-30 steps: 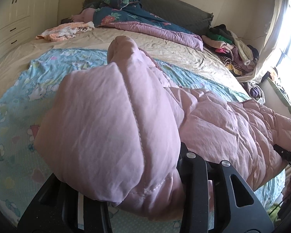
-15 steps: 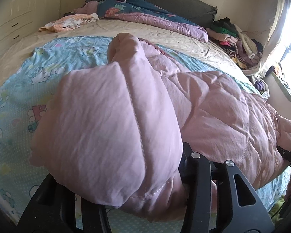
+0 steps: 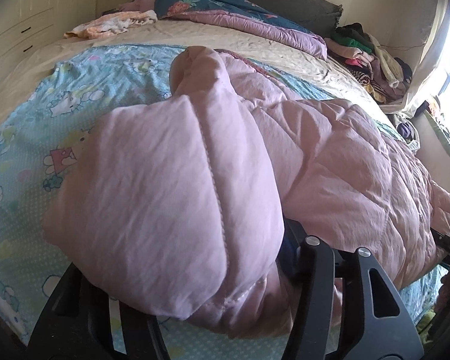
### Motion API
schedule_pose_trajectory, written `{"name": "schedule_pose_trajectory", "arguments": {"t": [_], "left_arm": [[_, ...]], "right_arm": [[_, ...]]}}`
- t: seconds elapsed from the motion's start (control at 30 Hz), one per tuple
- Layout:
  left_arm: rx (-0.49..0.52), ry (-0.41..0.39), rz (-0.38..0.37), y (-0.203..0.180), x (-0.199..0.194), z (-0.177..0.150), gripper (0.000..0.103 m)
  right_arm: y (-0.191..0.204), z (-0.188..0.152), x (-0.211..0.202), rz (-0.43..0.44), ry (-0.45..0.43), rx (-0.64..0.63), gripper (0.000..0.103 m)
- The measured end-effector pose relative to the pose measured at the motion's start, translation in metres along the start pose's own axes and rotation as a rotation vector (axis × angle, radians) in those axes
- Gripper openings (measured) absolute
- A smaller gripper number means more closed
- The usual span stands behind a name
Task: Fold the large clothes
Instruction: 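Lay the rolled bundle down and open both grippers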
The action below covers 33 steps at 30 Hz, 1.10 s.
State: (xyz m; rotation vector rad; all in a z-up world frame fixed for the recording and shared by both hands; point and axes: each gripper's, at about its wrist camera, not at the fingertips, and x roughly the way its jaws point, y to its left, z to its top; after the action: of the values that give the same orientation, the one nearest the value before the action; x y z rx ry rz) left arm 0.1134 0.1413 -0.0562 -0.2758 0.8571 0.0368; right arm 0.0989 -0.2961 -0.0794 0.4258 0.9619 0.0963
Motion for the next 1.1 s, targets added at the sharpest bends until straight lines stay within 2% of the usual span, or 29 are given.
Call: {"name": "schedule_pose_trajectory", "arguments": {"t": [0.23,0.4,0.47,0.57,0.73,1.1], "left_arm": [[-0.007,0.012,-0.001,0.001,-0.014,-0.004,0.063],[0.009,0.011,-0.006,-0.004,-0.029,-0.01,0.08],[0.013,0.006,-0.007,-0.004,-0.037,-0.013,0.083],[0.016,-0.008,-0.014,-0.005,-0.05,-0.017,0.093],[0.048,-0.059,0.0,-0.011,-0.077,-0.02,0.094],[0.083,-0.191,-0.018,-0.026,-0.138,-0.028,0.094]], "right_arm": [[0.002,-0.011,-0.031,0.007,-0.02,-0.024,0.087],[0.008,-0.019,-0.053,0.019,-0.047,-0.039,0.092],[0.013,-0.023,-0.068,0.034,-0.082,-0.06,0.097],[0.024,-0.027,-0.088,0.056,-0.131,-0.109,0.099],[0.043,-0.033,-0.124,0.082,-0.218,-0.183,0.099],[0.073,-0.062,-0.17,0.021,-0.327,-0.31,0.099]]}}
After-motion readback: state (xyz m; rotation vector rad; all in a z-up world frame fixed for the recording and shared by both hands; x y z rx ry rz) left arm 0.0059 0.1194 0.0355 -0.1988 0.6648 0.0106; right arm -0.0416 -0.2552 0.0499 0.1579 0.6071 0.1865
